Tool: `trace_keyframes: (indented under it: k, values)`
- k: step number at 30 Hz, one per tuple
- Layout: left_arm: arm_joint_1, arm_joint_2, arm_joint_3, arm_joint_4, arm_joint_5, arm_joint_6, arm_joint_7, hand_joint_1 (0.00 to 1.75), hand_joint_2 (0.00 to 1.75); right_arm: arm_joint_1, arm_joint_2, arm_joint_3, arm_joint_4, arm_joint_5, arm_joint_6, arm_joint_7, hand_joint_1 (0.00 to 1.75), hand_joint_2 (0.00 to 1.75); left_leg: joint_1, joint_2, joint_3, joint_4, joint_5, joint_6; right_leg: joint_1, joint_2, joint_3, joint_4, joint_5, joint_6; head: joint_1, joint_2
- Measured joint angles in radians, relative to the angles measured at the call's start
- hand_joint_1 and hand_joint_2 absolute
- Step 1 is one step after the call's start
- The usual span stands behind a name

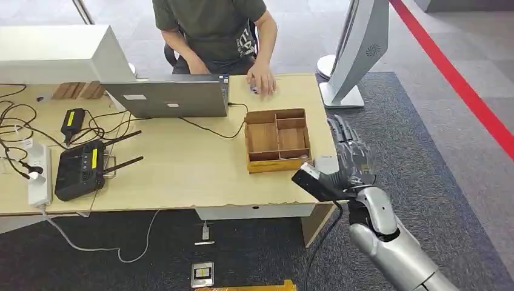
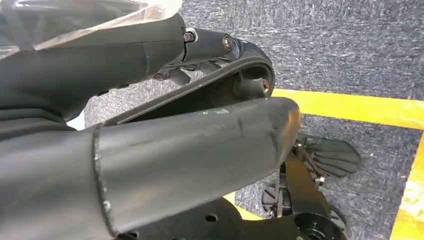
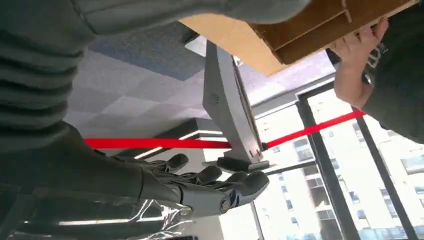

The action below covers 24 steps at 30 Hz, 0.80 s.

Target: Pass the card to the sensor for recognition and then transmit it.

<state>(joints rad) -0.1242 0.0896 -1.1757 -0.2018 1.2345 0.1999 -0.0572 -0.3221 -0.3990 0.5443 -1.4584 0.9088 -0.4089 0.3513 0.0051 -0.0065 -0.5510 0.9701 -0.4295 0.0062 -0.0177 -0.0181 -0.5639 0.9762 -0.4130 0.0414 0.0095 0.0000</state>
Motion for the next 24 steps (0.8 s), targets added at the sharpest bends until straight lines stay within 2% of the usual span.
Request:
trace_keyframes:
  k: [12,16,24]
  values:
    - [-0.001,0.002,0.000,0.000,-0.010,-0.005,0.011,0.00,0.00,-0.059,0.046,0.044,0.095,0.198,0.018,0.042,0.00,1.75,0.000,0.000,0.000,0.000,0.000,0.000,0.000,0.000,0.000,0.000,0.000,0.000,0.000,0.000]
    - [-0.001,0.002,0.000,0.000,-0.014,-0.002,0.005,0.00,0.00,-0.072,0.064,0.044,0.145,0.143,0.024,0.027,0.00,1.75,0.000,0.000,0.000,0.000,0.000,0.000,0.000,0.000,0.000,0.000,0.000,0.000,0.000,0.000]
    - [-0.001,0.003,0.000,0.000,-0.023,-0.005,0.005,0.00,0.00,-0.075,0.084,0.039,0.219,0.141,0.021,0.025,0.00,1.75,0.000,0.000,0.000,0.000,0.000,0.000,0.000,0.000,0.000,0.000,0.000,0.000,0.000,0.000]
